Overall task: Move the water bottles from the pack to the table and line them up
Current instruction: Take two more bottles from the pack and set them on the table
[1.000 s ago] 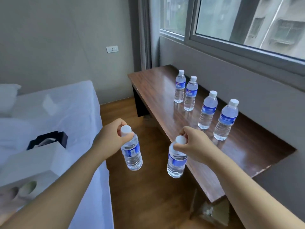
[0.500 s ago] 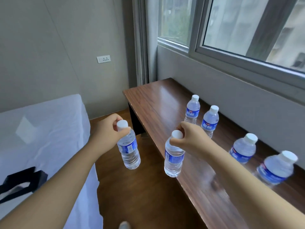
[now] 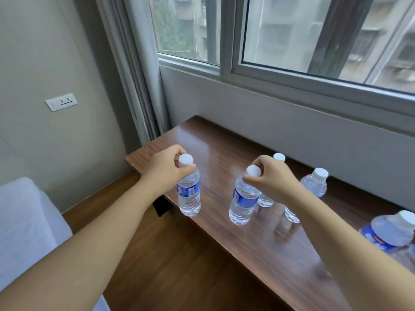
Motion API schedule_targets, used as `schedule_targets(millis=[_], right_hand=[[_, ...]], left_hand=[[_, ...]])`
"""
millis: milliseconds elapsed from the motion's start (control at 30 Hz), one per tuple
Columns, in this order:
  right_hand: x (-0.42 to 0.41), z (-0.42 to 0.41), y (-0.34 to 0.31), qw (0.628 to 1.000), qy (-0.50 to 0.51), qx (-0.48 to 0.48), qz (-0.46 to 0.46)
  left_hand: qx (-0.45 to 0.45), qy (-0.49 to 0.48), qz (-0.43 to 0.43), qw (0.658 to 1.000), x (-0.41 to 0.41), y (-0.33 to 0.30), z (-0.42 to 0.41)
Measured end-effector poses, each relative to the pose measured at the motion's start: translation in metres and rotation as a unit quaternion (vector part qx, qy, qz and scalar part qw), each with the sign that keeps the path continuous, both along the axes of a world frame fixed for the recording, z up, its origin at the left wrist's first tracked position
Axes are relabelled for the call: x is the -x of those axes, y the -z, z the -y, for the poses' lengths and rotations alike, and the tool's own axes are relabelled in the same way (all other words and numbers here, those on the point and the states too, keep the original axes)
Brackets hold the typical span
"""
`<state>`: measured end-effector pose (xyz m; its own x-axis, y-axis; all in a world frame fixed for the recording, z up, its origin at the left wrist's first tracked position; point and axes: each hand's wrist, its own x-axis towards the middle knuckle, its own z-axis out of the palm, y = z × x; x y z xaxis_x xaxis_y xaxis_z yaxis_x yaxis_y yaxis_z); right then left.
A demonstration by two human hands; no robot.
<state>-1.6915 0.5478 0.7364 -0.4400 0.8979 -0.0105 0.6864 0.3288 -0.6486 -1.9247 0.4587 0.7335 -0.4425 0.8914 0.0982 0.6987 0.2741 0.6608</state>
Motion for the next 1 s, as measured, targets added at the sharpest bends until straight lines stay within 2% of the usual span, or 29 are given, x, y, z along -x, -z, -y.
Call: schedule_targets(millis=[267,533,1000], right_hand=[[0.052,-0.077,0.021,0.998,0.054,-0.016,0.026],[0.081,-0.124,0.038,0.992,0.103,-0.005,0.073],[0.112,-0.142,0.051,0.972,0.218,0.036,0.083]], left_hand=[[0.031,0.052,0.018,0.998,0.052,0.027,-0.110],[0.064,0.119,0.022,0.991,0.070,0.049,-0.188],[0.091,0.221,0.069,0.968,0.091,0.058,-0.235]])
